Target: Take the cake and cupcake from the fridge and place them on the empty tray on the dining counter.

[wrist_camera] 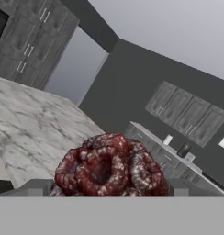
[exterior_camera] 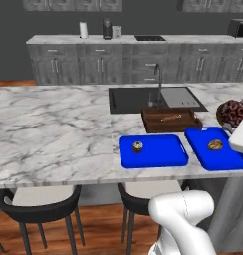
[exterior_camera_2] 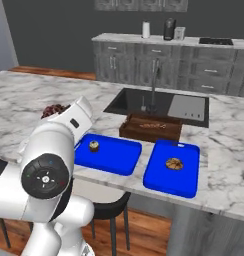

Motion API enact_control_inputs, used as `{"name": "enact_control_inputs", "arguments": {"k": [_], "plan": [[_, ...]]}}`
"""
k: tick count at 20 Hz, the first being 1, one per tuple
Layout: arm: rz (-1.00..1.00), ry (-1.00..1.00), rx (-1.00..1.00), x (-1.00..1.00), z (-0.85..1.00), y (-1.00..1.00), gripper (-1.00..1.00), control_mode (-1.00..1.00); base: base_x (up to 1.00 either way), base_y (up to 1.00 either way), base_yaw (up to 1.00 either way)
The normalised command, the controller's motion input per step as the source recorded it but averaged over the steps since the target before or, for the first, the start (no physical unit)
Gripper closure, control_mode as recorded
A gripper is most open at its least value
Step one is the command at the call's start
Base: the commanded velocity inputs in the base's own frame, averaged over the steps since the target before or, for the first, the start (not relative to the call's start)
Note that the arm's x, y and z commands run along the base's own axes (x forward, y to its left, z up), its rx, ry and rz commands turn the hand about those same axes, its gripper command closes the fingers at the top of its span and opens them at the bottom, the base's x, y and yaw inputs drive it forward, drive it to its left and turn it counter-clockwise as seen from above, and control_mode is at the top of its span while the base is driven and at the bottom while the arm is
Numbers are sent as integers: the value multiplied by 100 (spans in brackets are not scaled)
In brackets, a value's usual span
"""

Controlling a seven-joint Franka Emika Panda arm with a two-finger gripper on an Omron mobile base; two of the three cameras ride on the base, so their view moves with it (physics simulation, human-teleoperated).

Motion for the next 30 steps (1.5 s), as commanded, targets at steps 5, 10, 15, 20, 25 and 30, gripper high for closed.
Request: {"name": "enact_control_inputs", "arguments": {"k": [5,10,15,20,25,30], "plan": [[0,0,0,0,0,0,100,100,100,-29,15],[0,0,0,0,0,0,100,100,83,-15,9],[0,0,0,0,0,0,100,100,24,0,-1],[0,0,0,0,0,0,100,100,0,0,1],[-7,1,1,10,-16,-5,100,-100,0,-1,0],[-7,10,2,42,-28,-9,100,-100,0,0,0]]}}
